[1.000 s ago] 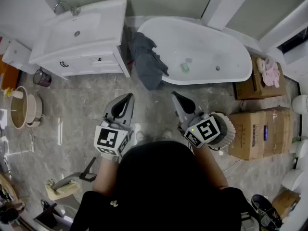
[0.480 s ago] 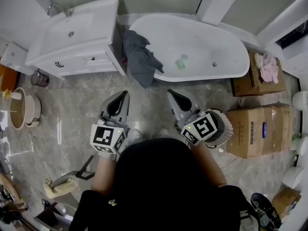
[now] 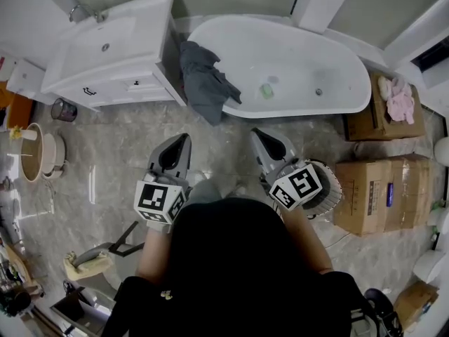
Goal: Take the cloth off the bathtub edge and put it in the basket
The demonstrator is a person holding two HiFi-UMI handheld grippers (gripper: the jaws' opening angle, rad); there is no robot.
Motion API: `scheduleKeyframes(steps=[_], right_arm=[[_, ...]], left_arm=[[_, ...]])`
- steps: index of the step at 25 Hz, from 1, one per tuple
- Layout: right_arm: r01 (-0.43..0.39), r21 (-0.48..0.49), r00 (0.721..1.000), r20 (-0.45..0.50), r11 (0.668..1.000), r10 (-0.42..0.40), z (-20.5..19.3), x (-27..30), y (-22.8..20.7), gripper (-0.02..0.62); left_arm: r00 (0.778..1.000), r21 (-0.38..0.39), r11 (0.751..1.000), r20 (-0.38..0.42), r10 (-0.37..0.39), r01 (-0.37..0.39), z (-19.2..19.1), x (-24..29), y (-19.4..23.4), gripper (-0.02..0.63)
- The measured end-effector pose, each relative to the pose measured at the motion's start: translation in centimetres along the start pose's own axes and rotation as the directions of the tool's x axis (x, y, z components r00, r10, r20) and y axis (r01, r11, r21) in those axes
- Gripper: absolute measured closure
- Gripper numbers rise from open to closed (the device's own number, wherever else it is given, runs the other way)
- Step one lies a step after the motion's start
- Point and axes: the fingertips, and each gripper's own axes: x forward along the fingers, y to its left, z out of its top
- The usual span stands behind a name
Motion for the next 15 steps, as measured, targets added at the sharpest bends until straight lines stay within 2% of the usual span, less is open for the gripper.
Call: scheduleKeyframes(steps=[6, 9, 15], right_arm=[[0.007, 0.015, 1.0, -0.021, 1.0, -0.006, -0.7, 3.2, -2.2, 0.598], [0.016, 0.011, 0.999, -0.037, 1.0, -0.016, -0.8, 6.3, -3.7, 0.598], [0.036, 0.004, 0.997, -0.075, 0.999, -0.035, -0.7, 14.4, -6.3, 0.598]], left_arm=[[1.0, -0.019, 1.0, -0.024, 0.015, -0.016, -0.9, 2.6, 3.0, 0.592], [0.999, -0.041, 0.998, -0.038, 0.035, -0.037, -1.2, 4.7, 6.3, 0.592], [0.998, -0.081, 0.996, -0.063, 0.028, -0.033, -1.2, 9.6, 14.4, 0.592]])
